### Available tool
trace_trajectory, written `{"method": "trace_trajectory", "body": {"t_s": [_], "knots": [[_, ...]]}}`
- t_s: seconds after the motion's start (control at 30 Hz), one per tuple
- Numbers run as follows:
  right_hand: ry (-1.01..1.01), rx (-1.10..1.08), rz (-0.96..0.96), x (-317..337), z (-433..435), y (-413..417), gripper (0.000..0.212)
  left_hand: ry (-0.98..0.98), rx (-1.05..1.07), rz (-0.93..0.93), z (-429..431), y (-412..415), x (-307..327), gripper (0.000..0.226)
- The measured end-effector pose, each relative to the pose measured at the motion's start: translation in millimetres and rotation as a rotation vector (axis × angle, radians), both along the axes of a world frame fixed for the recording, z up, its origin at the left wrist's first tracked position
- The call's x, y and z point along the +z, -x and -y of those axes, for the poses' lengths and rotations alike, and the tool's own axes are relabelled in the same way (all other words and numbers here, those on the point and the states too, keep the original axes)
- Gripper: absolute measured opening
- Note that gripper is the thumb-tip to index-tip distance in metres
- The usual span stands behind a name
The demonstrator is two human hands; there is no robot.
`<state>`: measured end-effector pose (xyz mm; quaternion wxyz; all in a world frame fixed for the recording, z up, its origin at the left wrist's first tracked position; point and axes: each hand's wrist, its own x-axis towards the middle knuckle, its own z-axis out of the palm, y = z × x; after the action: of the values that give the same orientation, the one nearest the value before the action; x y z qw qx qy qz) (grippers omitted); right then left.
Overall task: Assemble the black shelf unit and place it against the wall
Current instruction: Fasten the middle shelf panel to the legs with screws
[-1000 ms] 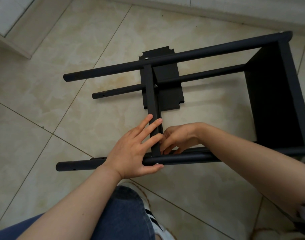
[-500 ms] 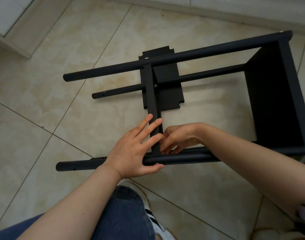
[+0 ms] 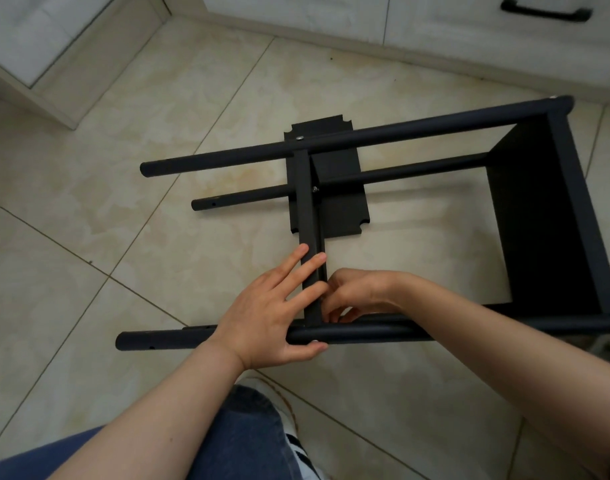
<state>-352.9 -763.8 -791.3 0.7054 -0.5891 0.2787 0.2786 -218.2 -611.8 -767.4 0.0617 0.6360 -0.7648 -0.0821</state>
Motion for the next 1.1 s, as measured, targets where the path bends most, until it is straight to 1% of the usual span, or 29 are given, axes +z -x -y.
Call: {"method": "trace_trajectory", "body": {"t_s": [0.17,0.3,0.37,0.43,0.5,0.57,0.63,0.67,0.77,0.83,0.9,0.97,1.03,1.07,1.1], "knots": [[0.171,0.000,0.009,17.2,-3.6,6.1,0.011,-0.004,0.005,0.062,-1.0,1.5,-0.6,0.079],[0.313,0.022,0.026,36.1,-7.9,14.7,0.014,-0.023,0.065,0.101,-9.5,7.0,-1.9,0.082],[0.393,0.083,0.043,45.0,-10.0,20.3,0.013,-0.026,0.132,0.089,-17.6,15.7,-1.5,0.080],[0.451,0.112,0.050,53.2,-13.2,25.1,0.015,-0.042,0.244,0.064,-25.8,28.6,-1.0,0.078],[0.503,0.127,0.055,61.5,-18.1,27.8,0.019,-0.041,0.392,-0.019,-33.7,43.0,1.5,0.076],[0.575,0.167,0.043,69.4,-24.5,29.0,0.027,-0.043,0.575,-0.208,-41.1,59.3,6.3,0.070],[0.664,0.197,0.019,74.6,-31.5,30.3,0.037,0.042,0.734,-0.406,-51.0,77.2,12.5,0.057],[0.707,0.198,0.014,76.1,-34.7,31.6,0.039,0.104,0.789,-0.477,-56.5,86.7,15.1,0.049],[0.791,0.174,0.022,80.5,-43.8,36.5,0.036,0.237,0.922,-0.619,-71.8,110.0,18.1,0.023],[0.820,0.174,0.029,83.0,-48.9,39.4,0.031,0.301,1.094,-0.789,-73.6,116.7,20.8,0.008],[0.846,0.181,0.032,84.4,-53.6,41.7,0.028,0.334,1.345,-1.059,-69.1,112.7,24.1,0.005],[0.876,0.177,0.030,84.8,-57.8,43.7,0.029,0.329,1.530,-1.456,-62.8,99.8,24.3,0.011],[0.901,0.179,0.028,85.3,-61.5,46.5,0.033,0.334,1.595,-1.868,-57.4,86.1,26.5,0.022],[0.912,0.183,0.031,85.7,-63.1,47.9,0.036,0.349,1.598,-1.996,-54.8,79.2,26.6,0.025],[0.921,0.188,0.034,87.1,-64.2,49.1,0.038,0.364,1.591,-2.074,-52.1,73.7,27.3,0.027]]}}
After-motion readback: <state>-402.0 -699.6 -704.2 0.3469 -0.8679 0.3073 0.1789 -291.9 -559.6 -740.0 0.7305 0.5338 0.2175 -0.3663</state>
